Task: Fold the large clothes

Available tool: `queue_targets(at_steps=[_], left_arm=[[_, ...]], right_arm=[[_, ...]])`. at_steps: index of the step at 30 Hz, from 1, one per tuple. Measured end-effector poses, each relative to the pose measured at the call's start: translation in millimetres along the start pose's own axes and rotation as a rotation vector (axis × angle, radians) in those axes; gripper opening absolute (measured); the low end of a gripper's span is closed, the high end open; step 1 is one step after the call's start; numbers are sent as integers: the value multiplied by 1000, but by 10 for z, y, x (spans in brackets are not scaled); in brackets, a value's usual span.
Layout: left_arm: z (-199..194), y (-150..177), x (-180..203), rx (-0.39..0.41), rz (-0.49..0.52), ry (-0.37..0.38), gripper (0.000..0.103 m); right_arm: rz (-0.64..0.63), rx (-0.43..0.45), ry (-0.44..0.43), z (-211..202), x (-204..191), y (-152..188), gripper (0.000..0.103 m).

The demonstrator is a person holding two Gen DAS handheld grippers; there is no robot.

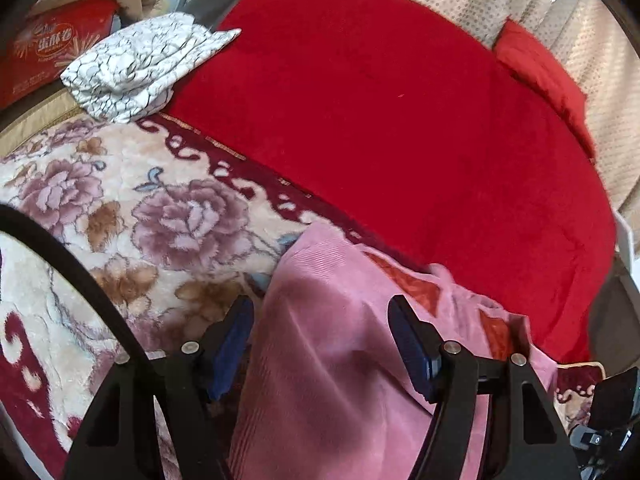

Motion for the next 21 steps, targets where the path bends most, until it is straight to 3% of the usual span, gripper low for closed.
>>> queue_targets(at_steps=[3,6,7,10,12,13,15,16,17,19,20,21], left_arm=[[127,1,-91,-6,7,-60,70],[242,-85,-182,5,33,-131,70],[263,-114,-211,9,29,-140,70],[270,-208,-290,32,-4,-157,70],[276,-227,-314,39,-9,-171,70],[294,-225,-309,37,-3,-174,70],[325,-217,-308,28,7,-181,70],[335,-219,-314,27,7,-186,70],[336,-228,-321,33,3,-187,70],[310,-254,-327,51,-3,-193,70],[285,-272,-321,64,-5,-191,70],[264,-286,-303,74,-4,-185,70]], right_arm=[[76,-80,-62,149,14,0,79],[11,-168,-220,175,-309,173,80],[-18,-176,-236,178,-389,241,80],[-16,-241,-177,440,-288,391,77],[-17,-200,-65,561,-86,299,55],[-24,-168,-36,532,-29,216,51],[-49,-4,141,425,237,-198,37],[-46,60,192,371,324,-387,37],[-51,195,252,199,428,-693,37],[-19,434,279,-222,526,-1111,42],[58,564,283,-519,637,-1292,56],[127,631,250,-715,707,-1363,66]])
Point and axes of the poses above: each gripper's, at about its wrist camera, not at the fingertips, and z roughly the way its jaws point, x to its right, y to its underside, the point moved 10 cm from there along z, roughly the way its jaws point, and after that the axes turned 5 degrees about y, right-handed, at the moved point
